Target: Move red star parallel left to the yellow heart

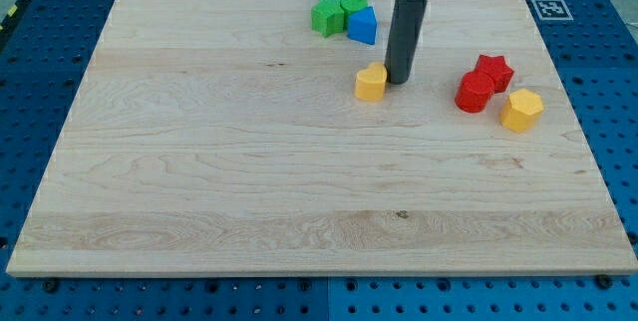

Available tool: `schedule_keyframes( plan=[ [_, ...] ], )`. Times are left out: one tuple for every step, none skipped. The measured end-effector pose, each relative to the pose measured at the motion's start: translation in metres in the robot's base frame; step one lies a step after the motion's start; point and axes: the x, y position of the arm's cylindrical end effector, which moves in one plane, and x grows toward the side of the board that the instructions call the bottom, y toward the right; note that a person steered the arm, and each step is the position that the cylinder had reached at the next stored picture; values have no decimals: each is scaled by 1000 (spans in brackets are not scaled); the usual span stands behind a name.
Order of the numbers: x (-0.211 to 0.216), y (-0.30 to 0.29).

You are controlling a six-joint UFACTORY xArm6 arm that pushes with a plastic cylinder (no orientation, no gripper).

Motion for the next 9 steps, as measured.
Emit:
schedule_keyframes(
  plan=[
    [5,-15],
    [5,-14],
    [-8,21],
    [-18,59],
    [-21,97],
    [-22,138],
    [-24,181],
    [-24,208],
    [-14,211]
  ],
)
